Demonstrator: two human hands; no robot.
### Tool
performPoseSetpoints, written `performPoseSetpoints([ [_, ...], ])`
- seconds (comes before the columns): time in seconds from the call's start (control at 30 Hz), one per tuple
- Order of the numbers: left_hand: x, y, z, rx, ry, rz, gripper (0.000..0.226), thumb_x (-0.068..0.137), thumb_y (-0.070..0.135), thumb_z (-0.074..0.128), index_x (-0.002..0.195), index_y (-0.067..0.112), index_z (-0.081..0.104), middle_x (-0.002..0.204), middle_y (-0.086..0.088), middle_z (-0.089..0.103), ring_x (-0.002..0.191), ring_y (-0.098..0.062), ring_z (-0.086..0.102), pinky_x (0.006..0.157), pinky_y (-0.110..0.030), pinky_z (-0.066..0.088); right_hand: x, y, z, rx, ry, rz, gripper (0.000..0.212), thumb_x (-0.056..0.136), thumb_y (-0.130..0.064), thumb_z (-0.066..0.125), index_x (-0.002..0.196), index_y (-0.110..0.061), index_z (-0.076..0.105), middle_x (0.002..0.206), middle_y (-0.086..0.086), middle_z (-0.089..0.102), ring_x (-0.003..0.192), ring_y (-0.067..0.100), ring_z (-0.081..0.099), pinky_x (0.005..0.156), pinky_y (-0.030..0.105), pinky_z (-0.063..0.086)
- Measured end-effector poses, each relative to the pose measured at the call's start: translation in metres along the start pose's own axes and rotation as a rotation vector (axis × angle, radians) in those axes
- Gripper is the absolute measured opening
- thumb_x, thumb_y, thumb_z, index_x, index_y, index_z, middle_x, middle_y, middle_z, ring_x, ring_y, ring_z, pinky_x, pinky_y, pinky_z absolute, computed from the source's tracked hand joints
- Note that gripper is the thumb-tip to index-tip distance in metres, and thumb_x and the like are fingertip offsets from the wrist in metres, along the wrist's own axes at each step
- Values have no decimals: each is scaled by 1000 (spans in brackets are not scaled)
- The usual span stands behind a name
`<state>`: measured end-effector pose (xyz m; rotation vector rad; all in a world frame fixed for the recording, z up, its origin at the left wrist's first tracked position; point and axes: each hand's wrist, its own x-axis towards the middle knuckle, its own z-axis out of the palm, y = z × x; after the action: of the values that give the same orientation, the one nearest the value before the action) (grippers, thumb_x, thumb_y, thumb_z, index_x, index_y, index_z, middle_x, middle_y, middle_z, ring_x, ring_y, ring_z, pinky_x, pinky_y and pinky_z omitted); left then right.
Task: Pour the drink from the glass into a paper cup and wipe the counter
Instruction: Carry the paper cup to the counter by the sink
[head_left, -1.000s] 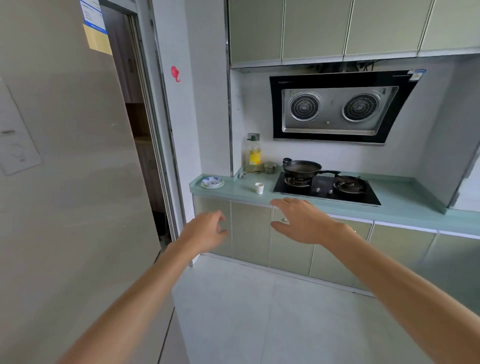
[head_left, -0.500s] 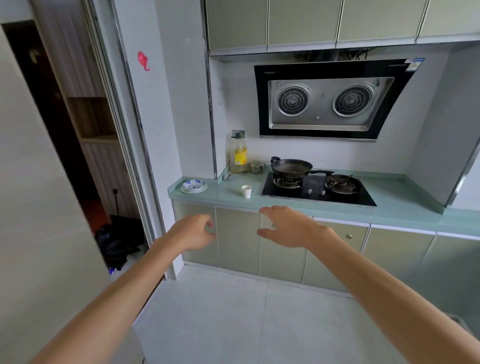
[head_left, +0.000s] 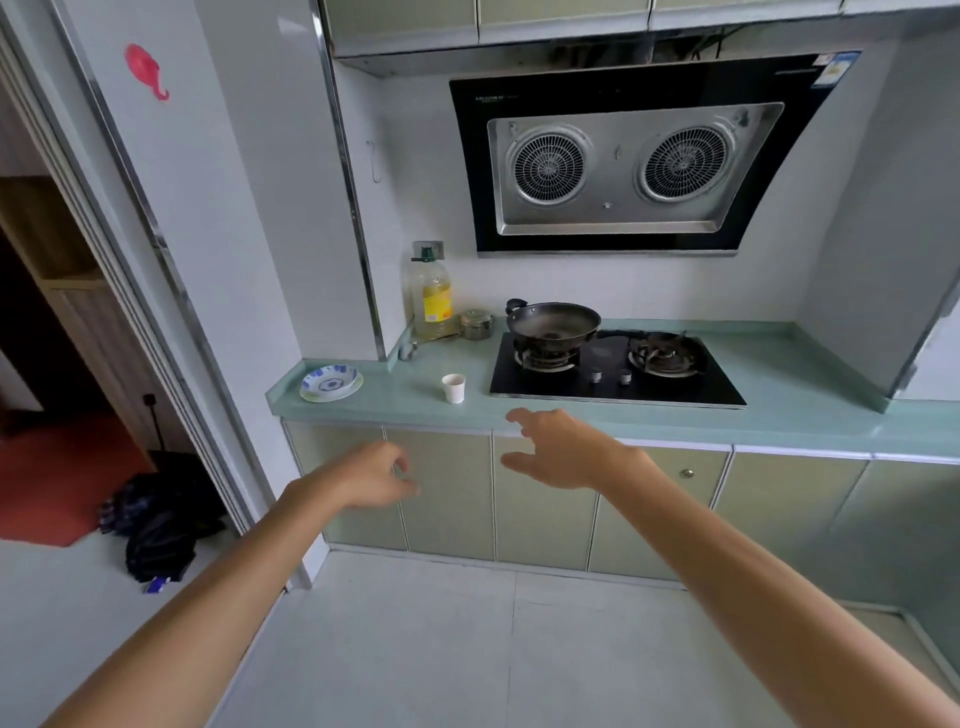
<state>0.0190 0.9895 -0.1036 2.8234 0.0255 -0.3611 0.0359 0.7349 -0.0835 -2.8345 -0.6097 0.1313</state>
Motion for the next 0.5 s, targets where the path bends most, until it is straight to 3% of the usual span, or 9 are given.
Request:
performPoseSetpoints([
  [0.1, 46, -7, 1, -39, -33, 25, 44, 88, 44, 66, 125, 21, 61, 117, 0, 59, 100, -18, 60, 82, -27, 51, 39, 14, 6, 13, -4, 27, 62, 95, -45, 54, 146, -15, 34, 138, 10, 55, 125, 29, 53, 100, 46, 46],
  [0.2, 98, -21, 0, -74, -10, 50, 45, 88, 42, 66, 127, 20, 61, 128, -3, 60, 109, -20, 63, 93, -31, 52, 88, 24, 14, 15, -14, 53, 62, 95, -44, 54, 148, -18, 34, 141, 8, 53, 128, 28, 51, 103, 45, 44],
  [0.37, 192, -55, -22, -56, 35, 122, 43, 89, 40, 66, 126, 20, 61, 133, -6, 59, 117, -21, 57, 94, -29, 46, 186, 28, 20, 39, -11, 93, 61, 94, -46, 54, 147, -23, 37, 132, 5, 59, 110, 24, 63, 98, 42, 49],
  [0.5, 264, -79, -45, -45, 31, 151, 50, 91, 39, 64, 135, 19, 54, 140, -7, 56, 127, -23, 54, 102, -33, 44, 261, 23, 23, 63, -28, 138, 61, 94, -44, 55, 148, -22, 35, 139, 6, 54, 124, 25, 54, 102, 41, 45],
])
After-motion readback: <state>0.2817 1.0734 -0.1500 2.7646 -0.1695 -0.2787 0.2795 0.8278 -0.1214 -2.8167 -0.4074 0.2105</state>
